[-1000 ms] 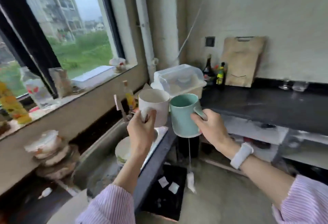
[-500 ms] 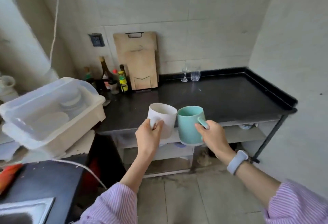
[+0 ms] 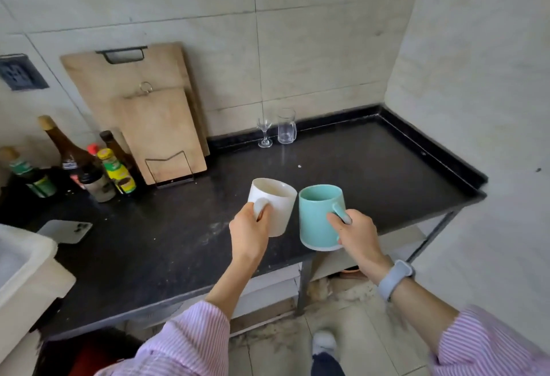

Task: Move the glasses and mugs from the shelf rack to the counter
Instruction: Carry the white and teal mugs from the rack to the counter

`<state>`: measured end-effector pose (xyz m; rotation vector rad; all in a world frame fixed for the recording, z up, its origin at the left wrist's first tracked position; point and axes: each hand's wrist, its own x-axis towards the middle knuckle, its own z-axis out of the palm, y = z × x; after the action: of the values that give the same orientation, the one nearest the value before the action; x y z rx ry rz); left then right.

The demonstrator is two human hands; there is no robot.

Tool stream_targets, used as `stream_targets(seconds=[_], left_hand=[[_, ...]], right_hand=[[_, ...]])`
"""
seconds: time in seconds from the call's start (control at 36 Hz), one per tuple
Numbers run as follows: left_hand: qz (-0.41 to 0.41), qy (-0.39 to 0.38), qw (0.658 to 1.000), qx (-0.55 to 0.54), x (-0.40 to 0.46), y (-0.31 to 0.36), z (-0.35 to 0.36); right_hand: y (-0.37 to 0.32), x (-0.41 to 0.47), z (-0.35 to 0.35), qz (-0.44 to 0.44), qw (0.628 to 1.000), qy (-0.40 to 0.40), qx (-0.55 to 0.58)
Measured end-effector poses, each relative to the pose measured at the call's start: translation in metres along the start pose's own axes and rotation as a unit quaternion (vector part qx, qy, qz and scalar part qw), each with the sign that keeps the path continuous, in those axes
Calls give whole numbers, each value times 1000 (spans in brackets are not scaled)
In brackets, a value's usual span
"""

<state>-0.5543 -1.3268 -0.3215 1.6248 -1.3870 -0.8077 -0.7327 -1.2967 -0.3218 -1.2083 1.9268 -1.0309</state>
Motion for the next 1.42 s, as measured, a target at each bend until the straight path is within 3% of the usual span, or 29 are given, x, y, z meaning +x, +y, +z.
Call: stream_targets(seconds=[0.47, 0.69, 1.17, 1.31, 1.42], left_hand=[[-111, -8, 994, 8, 271, 17, 223], [-134, -7, 991, 1, 350, 11, 307], [-117, 41, 988, -94, 425, -13, 380], [-108, 8, 988, -107, 434, -20, 383], [-64, -27, 996, -55, 432, -25, 383]], right_hand=[[41, 350, 11, 57, 998, -24, 1], [65, 467, 19, 70, 997, -20, 13], [103, 566, 47, 25, 996, -42, 76], [101, 575, 58, 34, 995, -54, 82], [102, 578, 65, 37, 996, -64, 55]])
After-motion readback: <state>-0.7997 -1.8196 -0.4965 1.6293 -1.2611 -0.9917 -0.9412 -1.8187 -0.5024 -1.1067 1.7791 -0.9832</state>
